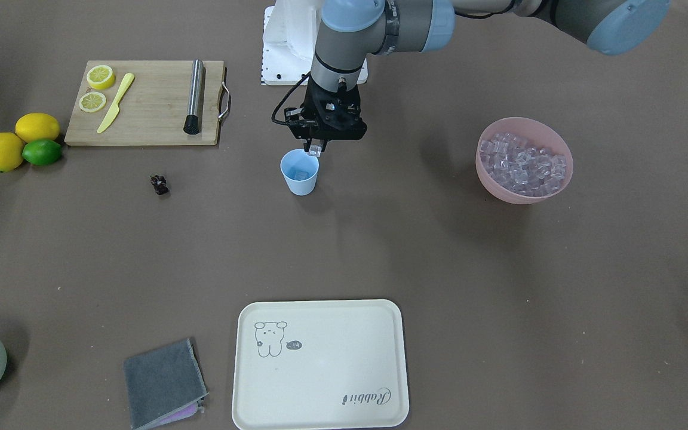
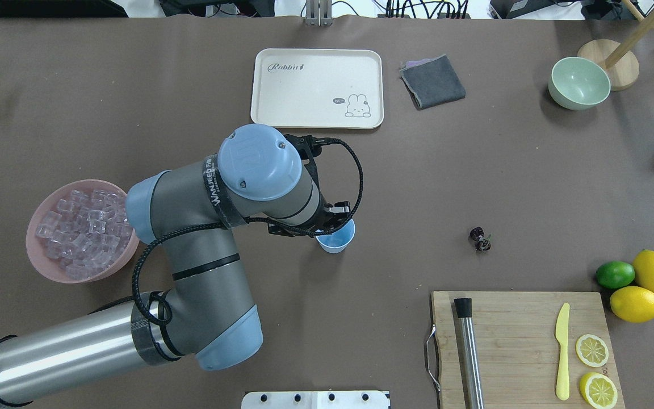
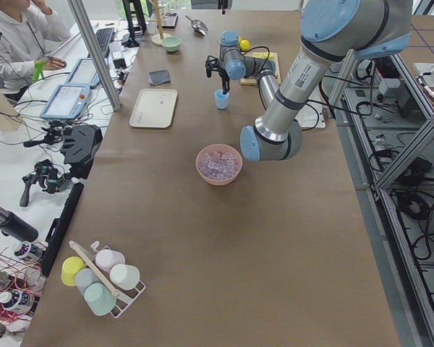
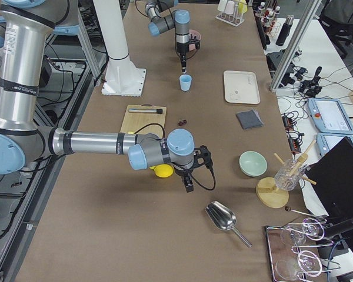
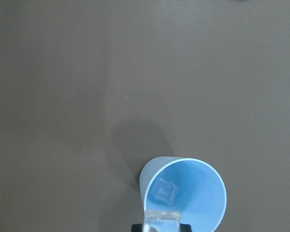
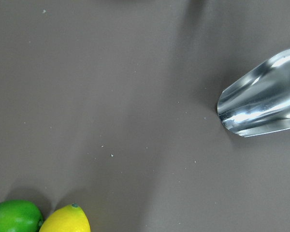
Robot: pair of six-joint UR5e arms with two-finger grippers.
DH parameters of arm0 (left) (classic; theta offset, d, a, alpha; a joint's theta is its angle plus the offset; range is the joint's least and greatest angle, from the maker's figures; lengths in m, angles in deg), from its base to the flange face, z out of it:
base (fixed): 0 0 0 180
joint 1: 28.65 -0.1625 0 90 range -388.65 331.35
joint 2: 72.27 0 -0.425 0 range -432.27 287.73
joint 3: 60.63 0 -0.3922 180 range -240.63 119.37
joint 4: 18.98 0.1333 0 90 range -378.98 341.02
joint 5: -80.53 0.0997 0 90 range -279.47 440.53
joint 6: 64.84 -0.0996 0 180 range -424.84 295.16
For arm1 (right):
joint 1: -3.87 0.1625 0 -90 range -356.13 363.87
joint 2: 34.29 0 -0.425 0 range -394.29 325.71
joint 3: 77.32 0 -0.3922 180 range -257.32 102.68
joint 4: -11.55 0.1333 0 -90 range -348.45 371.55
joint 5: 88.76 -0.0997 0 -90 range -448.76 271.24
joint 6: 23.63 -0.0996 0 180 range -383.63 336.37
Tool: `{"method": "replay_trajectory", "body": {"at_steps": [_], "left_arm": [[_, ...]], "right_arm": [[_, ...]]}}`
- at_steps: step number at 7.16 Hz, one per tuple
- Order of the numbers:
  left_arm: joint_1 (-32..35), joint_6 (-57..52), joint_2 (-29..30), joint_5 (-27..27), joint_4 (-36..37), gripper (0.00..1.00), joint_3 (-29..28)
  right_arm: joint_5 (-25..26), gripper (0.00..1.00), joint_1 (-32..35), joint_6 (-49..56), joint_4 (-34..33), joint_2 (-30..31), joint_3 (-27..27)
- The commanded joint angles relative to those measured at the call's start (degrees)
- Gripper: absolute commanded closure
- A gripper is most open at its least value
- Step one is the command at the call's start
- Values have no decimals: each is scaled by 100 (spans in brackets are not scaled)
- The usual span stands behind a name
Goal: Put ice and cherries in cup
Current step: 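Move the ice cube with the left gripper over the blue cup and drop it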
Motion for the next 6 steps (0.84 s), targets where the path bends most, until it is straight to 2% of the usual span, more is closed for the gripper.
{"method": "replay_trajectory", "body": {"at_steps": [1, 2, 3, 4, 5, 6], "left_arm": [[-23, 37, 92, 3, -274, 99, -211], [-6, 37, 101, 12, -520, 79, -334], [47, 28, 101, 12, -531, 70, -336], [82, 11, 92, 12, -540, 32, -327], [178, -16, 84, 3, -549, 27, -327], [301, -33, 58, -14, -532, 27, -275]], "right_arm": [[-8, 0, 0, -9, 0, 0, 8], [1, 0, 0, 0, 0, 0, 8], [-8, 0, 0, -9, 0, 0, 8], [-17, 0, 0, -9, 0, 0, 8], [-17, 0, 0, -9, 0, 0, -1], [-17, 0, 0, -9, -9, -9, 8]]}}
